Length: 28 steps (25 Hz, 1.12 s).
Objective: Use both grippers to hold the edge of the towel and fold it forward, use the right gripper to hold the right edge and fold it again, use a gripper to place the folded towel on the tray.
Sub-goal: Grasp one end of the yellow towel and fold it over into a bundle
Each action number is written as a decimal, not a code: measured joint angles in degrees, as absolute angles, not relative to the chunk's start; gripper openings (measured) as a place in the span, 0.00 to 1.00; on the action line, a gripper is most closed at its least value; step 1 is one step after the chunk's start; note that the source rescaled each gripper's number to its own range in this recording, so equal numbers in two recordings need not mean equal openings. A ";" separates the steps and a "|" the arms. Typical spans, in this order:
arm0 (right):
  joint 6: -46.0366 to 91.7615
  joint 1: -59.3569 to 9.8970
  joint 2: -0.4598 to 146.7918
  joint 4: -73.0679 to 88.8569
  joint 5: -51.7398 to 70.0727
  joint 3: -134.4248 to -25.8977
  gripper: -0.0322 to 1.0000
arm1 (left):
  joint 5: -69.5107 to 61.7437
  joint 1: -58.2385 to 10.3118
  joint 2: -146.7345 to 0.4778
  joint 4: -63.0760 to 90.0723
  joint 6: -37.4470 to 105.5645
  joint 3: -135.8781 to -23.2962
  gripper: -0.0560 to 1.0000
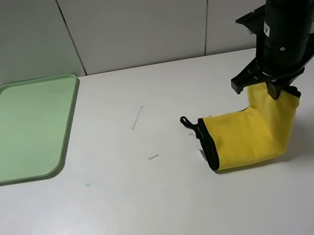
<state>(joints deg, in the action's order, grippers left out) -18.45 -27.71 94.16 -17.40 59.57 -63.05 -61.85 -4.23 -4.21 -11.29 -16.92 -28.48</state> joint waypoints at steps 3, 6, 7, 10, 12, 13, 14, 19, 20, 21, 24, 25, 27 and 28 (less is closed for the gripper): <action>-18.45 -30.75 94.16 -17.34 57.88 -62.67 0.05 | -61.85 -4.23 -4.21 -11.29 -16.92 -28.48 1.00; -18.47 -33.63 94.16 -16.94 54.65 -60.60 0.05 | -61.85 -4.23 -4.21 -11.29 -16.92 -28.48 1.00; -18.47 -34.63 94.16 -16.69 53.28 -59.57 0.05 | -61.85 -4.23 -4.21 -11.29 -16.92 -28.48 1.00; -18.47 -36.88 94.16 -16.25 49.45 -56.64 0.05 | -61.85 -4.23 -4.21 -11.29 -16.92 -28.48 1.00; -18.58 -37.52 94.16 -15.82 47.35 -55.47 0.05 | -61.85 -4.23 -4.21 -11.29 -16.92 -28.48 1.00; -18.71 -37.57 94.16 -15.36 46.55 -55.20 0.05 | -61.85 -4.23 -4.21 -11.29 -16.92 -28.48 1.00; -18.78 -37.64 94.16 -15.14 45.87 -55.14 0.05 | -61.85 -4.23 -4.21 -11.29 -16.92 -28.48 1.00; -20.99 -37.69 94.16 -12.96 41.86 -55.03 0.05 | -61.85 -4.23 -4.21 -11.29 -16.92 -28.48 1.00; -21.24 -37.69 94.29 -12.36 41.60 -55.03 0.05 | -61.85 -4.23 -4.21 -11.29 -16.92 -28.48 1.00; -21.36 -37.69 94.52 -11.73 41.24 -55.03 0.05 | -61.85 -4.23 -4.21 -11.29 -16.92 -28.48 1.00; -21.02 -37.79 95.72 -10.65 40.70 -55.03 0.05 | -61.85 -4.23 -4.21 -11.29 -16.92 -28.48 1.00; -20.73 -37.86 96.18 -10.44 40.69 -55.03 0.05 | -61.85 -4.23 -4.21 -11.29 -16.92 -28.48 1.00; -19.90 -37.99 96.66 -10.18 40.58 -54.92 0.05 | -61.85 -4.23 -4.21 -11.29 -16.92 -28.48 1.00; -19.71 -37.99 96.87 -10.18 40.52 -54.92 0.05 | -61.85 -4.23 -4.21 -11.29 -16.92 -28.48 1.00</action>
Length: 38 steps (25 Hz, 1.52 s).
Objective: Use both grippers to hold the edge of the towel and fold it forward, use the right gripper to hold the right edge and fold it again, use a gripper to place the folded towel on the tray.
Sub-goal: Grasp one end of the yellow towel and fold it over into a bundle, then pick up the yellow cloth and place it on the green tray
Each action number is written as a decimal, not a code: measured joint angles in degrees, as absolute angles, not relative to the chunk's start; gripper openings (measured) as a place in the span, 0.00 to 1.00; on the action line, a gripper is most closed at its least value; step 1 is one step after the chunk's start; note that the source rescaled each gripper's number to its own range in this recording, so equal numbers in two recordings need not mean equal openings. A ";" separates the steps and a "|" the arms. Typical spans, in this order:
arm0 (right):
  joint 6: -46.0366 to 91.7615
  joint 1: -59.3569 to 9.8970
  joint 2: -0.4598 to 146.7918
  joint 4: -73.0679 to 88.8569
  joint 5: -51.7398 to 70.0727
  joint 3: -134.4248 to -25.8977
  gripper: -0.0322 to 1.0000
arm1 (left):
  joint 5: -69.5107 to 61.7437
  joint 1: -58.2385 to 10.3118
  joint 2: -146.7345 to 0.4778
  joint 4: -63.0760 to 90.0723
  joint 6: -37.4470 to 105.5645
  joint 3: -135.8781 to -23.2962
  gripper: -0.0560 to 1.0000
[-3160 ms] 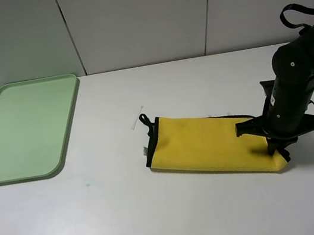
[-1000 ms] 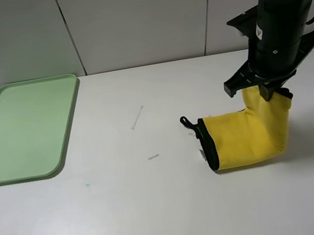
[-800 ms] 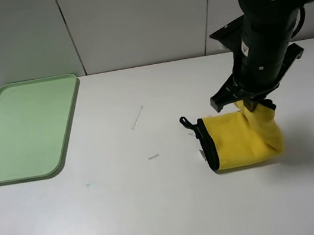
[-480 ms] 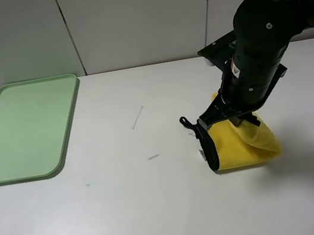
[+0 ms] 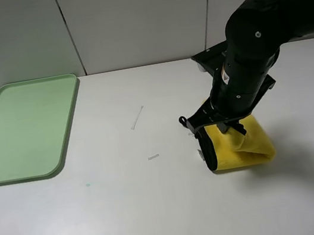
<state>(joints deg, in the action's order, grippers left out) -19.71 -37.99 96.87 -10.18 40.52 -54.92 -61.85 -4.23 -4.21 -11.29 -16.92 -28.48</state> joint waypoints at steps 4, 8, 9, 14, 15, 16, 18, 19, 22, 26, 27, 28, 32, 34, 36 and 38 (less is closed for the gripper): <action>-19.59 -37.99 97.00 -9.86 40.12 -54.92 0.06 | -61.85 -4.23 -4.21 -11.29 -16.92 -28.48 1.00; -19.59 -37.99 97.00 -8.71 38.33 -54.92 0.53 | -61.85 -4.23 -4.21 -11.29 -16.92 -28.48 1.00; -19.28 -37.99 97.00 -8.12 37.69 -54.92 0.72 | -61.85 -4.23 -4.21 -11.29 -16.92 -28.48 1.00; -11.00 -37.99 97.00 -2.16 36.99 -54.92 0.97 | -61.85 -4.23 -4.21 -11.29 -16.92 -28.48 1.00; -10.05 -37.99 97.00 -1.37 36.97 -54.92 0.98 | -61.85 -4.23 -4.21 -11.29 -16.92 -28.48 1.00; -9.32 -37.99 97.00 -1.17 37.03 -54.92 0.99 | -61.85 -4.23 -4.21 -11.29 -16.92 -28.48 1.00; -8.79 -37.99 97.00 -1.11 37.73 -54.92 0.99 | -61.85 -4.23 -4.21 -11.29 -16.92 -28.48 1.00; -8.68 -37.99 97.00 -1.11 38.14 -54.92 0.99 | -61.85 -4.23 -4.21 -11.29 -16.92 -28.48 1.00; -8.56 -37.99 96.28 -1.29 39.60 -54.92 1.00 | -61.85 -4.23 -4.21 -11.29 -16.92 -28.48 1.00; -8.37 -37.99 93.15 -1.81 43.26 -54.92 1.00 | -61.85 -4.23 -4.21 -11.29 -16.92 -28.48 1.00; -8.37 -37.99 92.13 -1.97 44.66 -54.92 1.00 | -61.85 -4.23 -4.21 -11.29 -16.92 -28.48 1.00; -8.23 -37.99 91.27 -2.17 45.89 -54.92 1.00 | -61.85 -4.23 -4.21 -11.29 -16.92 -28.48 1.00; -8.23 -37.99 86.31 -2.39 52.66 -54.92 1.00 | -61.85 -4.23 -4.21 -11.29 -16.92 -28.48 1.00; -8.79 -37.99 83.41 -2.39 56.44 -54.92 1.00 | -61.85 -4.23 -4.21 -11.29 -16.92 -28.48 1.00; -9.91 -37.99 80.73 -2.39 59.78 -54.92 1.00 | -61.85 -4.23 -4.21 -11.29 -16.92 -28.48 1.00; -11.23 -37.99 77.71 -2.39 62.76 -54.92 1.00 | -61.85 -4.23 -4.21 -11.29 -16.92 -28.48 1.00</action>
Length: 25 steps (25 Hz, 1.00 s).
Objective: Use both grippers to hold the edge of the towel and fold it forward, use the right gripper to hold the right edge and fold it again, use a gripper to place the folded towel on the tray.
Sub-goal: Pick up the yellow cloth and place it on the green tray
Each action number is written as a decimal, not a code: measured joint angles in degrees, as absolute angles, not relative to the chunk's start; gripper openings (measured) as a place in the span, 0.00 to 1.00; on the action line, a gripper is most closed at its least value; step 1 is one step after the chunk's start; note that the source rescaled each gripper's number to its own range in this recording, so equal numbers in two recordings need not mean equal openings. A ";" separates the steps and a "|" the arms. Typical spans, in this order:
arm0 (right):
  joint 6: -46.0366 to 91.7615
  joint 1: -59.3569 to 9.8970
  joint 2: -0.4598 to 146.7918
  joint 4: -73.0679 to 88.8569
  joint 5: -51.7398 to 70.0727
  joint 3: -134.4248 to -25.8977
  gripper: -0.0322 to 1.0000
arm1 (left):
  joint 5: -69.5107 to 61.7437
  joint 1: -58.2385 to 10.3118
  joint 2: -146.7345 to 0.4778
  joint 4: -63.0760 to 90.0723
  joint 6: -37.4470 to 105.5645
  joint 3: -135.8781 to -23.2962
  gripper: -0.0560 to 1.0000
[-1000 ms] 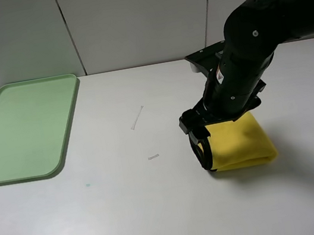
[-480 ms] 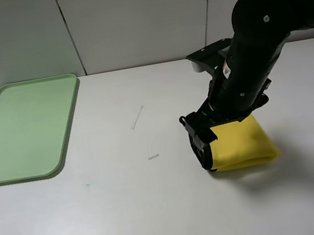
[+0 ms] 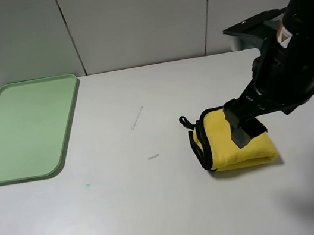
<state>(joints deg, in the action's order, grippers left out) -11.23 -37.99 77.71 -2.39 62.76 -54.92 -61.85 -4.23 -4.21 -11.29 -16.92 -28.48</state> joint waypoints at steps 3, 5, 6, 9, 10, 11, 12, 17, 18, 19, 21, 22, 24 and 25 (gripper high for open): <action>-13.37 -37.99 73.00 -2.39 64.37 -54.28 1.00 | -61.85 -4.23 -4.21 -11.29 -16.92 -28.48 1.00; -14.80 -37.99 69.57 -2.39 64.52 -52.81 1.00 | -61.85 -4.23 -4.21 -11.29 -16.92 -28.48 1.00; -15.34 -37.99 67.57 -2.32 64.52 -51.77 1.00 | -61.85 -4.23 -4.21 -11.29 -16.92 -28.48 1.00; -16.91 -37.99 61.72 -1.34 64.57 -48.14 1.00 | -61.85 -4.23 -4.21 -11.29 -16.92 -28.48 1.00; -17.03 -37.99 59.54 -0.62 64.68 -46.92 1.00 | -61.85 -4.23 -4.21 -11.29 -16.92 -28.48 1.00; -17.22 -37.99 57.68 0.00 64.95 -45.44 1.00 | -61.85 -4.23 -4.21 -11.29 -16.92 -28.48 1.00; -17.22 -37.99 55.44 1.02 65.14 -43.99 1.00 | -61.85 -4.23 -4.21 -11.29 -16.92 -28.48 1.00; -17.22 -37.99 44.20 3.86 67.11 -37.66 1.00 | -61.85 -4.23 -4.21 -11.29 -16.92 -28.48 1.00; -17.22 -37.99 42.12 3.98 67.99 -36.83 1.00 | -61.85 -4.23 -4.21 -11.29 -16.92 -28.48 1.00; -17.22 -37.99 39.57 4.04 68.68 -36.04 1.00 | -61.85 -4.23 -4.21 -11.29 -16.92 -28.48 1.00; -17.22 -37.99 34.70 4.09 69.54 -35.52 1.00 | -61.85 -4.23 -4.21 -11.29 -16.92 -28.48 1.00; -17.10 -37.99 32.72 4.09 69.54 -35.46 1.00 | -61.85 -4.23 -4.21 -11.29 -16.92 -28.48 1.00; -16.66 -37.99 28.11 4.09 69.60 -35.46 1.00 | -61.85 -4.23 -4.21 -11.29 -16.92 -28.48 1.00; -15.86 -37.99 26.06 4.09 69.63 -35.46 1.00 | -61.85 -4.23 -4.21 -11.29 -16.92 -28.48 1.00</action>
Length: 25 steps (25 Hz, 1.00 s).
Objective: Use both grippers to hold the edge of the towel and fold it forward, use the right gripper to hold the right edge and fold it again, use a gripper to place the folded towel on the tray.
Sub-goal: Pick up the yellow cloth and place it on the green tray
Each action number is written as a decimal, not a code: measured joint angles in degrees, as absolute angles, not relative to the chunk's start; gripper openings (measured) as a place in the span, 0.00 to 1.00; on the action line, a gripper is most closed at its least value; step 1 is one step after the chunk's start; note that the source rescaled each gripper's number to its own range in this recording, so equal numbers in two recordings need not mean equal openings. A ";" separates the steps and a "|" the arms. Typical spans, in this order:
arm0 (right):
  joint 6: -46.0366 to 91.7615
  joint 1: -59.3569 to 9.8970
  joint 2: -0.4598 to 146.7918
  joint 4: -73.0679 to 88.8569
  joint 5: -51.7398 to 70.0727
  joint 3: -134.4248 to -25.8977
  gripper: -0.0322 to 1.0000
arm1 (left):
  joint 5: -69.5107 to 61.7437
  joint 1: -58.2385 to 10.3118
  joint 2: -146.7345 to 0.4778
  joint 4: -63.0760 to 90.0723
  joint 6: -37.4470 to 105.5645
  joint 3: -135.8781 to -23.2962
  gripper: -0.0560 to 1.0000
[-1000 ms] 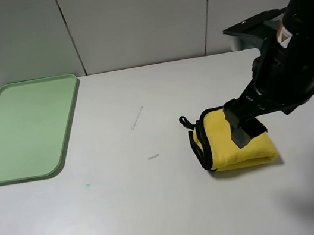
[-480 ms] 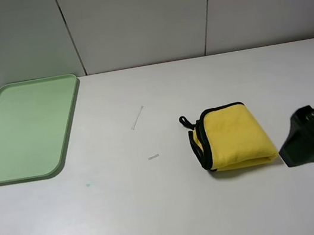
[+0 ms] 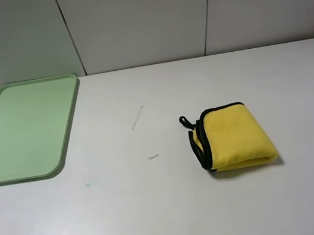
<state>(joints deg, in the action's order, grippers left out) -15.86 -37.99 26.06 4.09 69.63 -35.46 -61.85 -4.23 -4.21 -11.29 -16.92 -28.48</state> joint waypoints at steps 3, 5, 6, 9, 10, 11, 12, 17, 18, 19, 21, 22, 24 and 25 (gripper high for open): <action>-12.15 -37.99 21.62 4.09 69.74 -35.36 1.00 | -61.85 -4.23 -4.21 -11.29 -16.92 -28.48 1.00; -9.05 -37.99 19.83 4.09 69.74 -35.22 1.00 | -61.85 -4.23 -4.21 -11.29 -16.92 -28.48 1.00; -7.65 -37.99 19.26 3.98 69.74 -35.10 1.00 | -61.85 -4.23 -4.21 -11.29 -16.92 -28.48 1.00; -1.93 -37.99 18.95 3.18 69.72 -33.97 1.00 | -61.85 -4.23 -4.21 -11.29 -16.92 -28.48 1.00; 0.00 -37.99 18.95 2.90 69.49 -33.11 1.00 | -61.85 -4.23 -4.21 -11.29 -16.92 -28.48 1.00; 1.53 -37.99 18.95 2.69 69.12 -32.21 1.00 | -61.85 -4.23 -4.21 -11.29 -16.92 -28.48 1.00; 2.85 -37.99 18.95 2.64 69.08 -31.45 1.00 | -61.85 -4.23 -4.21 -11.29 -16.92 -28.48 1.00; 4.43 -34.05 17.14 2.93 65.74 -30.74 1.00 | -61.85 -4.23 -4.21 -11.29 -16.92 -28.48 1.00; 4.43 -32.55 16.36 3.00 65.04 -30.66 1.00 | -61.85 -4.23 -4.21 -11.29 -16.92 -28.48 1.00; 4.43 -30.57 15.14 3.00 64.50 -30.55 1.00 | -61.85 -4.23 -4.21 -11.29 -16.92 -28.48 1.00; 4.43 -26.79 11.87 3.06 63.48 -30.46 1.00 | -61.85 -4.23 -4.21 -11.29 -16.92 -28.48 1.00; 4.43 -24.71 10.17 3.24 63.23 -30.46 1.00 | -61.85 -4.23 -4.21 -11.29 -16.92 -28.48 1.00; 4.43 -20.80 5.71 3.37 63.10 -30.46 1.00 | -61.85 -4.23 -4.21 -11.29 -16.92 -28.48 1.00; 4.43 -19.27 3.79 3.43 63.10 -30.41 1.00 | -61.85 -4.23 -4.21 -11.29 -16.92 -28.48 1.00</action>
<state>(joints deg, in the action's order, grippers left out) 4.43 -19.27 3.79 3.43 63.10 -30.41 -61.85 -4.23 -4.21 -11.29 -16.92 -28.48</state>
